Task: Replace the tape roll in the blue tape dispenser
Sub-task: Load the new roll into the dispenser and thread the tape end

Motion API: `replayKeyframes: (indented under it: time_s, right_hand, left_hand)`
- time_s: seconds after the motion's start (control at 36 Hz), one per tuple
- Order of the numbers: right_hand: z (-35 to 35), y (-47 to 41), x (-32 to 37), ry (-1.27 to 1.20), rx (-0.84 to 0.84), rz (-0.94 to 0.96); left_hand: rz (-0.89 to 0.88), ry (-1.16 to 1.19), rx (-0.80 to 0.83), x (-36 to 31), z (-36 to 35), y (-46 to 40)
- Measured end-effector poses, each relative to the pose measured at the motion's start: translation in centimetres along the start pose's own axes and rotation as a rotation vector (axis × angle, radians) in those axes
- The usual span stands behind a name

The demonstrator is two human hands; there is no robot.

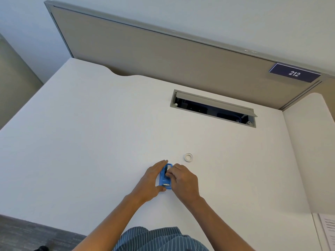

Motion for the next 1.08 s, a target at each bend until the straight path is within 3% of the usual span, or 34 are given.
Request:
replayKeyframes:
  time_s: [0.19, 1.08]
  right_hand:
    - [-0.9, 1.5, -0.1, -0.022, 0.026, -0.021]
    - [0.4, 4.9, 1.3, -0.089, -0.161, 0.02]
  left_hand:
    - [-0.025, -0.024, 0.004, 0.2, 0.3, -0.4]
    - [-0.019, -0.116, -0.016, 0.2, 0.9, -0.7]
Point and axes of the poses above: each hand's wrist, its own y-axis away from the middle knuckle, its own z-axis out of the back of the hand, x = y × z, the point moved 6 cm from there along -y, towards the middle knuckle, and after that the axes turned 12 degrees about z, right-handed, at the moved point
